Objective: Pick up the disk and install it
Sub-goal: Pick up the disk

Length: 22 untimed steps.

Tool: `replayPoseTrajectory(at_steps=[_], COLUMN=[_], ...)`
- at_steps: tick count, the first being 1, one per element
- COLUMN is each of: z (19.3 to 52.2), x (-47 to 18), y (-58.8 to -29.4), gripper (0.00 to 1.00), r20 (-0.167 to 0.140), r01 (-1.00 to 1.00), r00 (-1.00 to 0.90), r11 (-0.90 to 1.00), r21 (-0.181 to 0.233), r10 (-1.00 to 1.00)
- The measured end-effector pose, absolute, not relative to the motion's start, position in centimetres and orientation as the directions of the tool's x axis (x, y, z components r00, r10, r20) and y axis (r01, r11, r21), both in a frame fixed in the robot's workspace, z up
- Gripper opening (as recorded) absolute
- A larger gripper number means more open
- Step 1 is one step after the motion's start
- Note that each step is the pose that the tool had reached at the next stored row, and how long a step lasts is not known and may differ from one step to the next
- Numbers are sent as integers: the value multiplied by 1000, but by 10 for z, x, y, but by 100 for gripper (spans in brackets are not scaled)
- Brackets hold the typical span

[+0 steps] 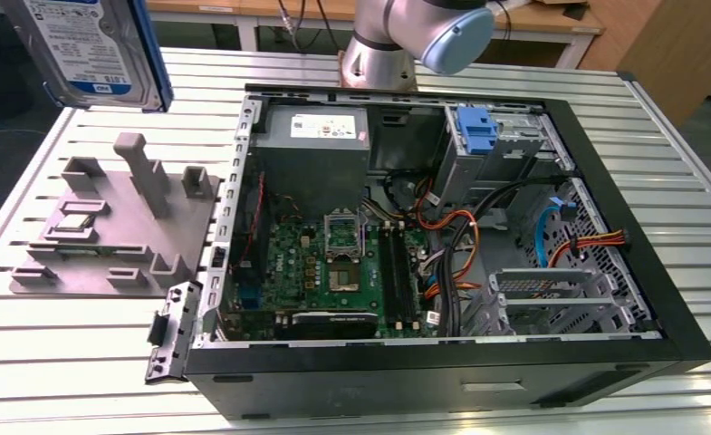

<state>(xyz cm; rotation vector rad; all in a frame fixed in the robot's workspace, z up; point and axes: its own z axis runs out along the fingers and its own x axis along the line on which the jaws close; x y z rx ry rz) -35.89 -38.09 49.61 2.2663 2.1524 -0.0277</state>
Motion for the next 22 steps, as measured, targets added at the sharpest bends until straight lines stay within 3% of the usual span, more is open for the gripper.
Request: replayPoseTrajectory(at_steps=[22], z=[495], x=[-339], y=[-413], gripper=[36], r20=[-24], r01=[999], r00=[51], r11=[-51], r21=[-1], r10=[998])
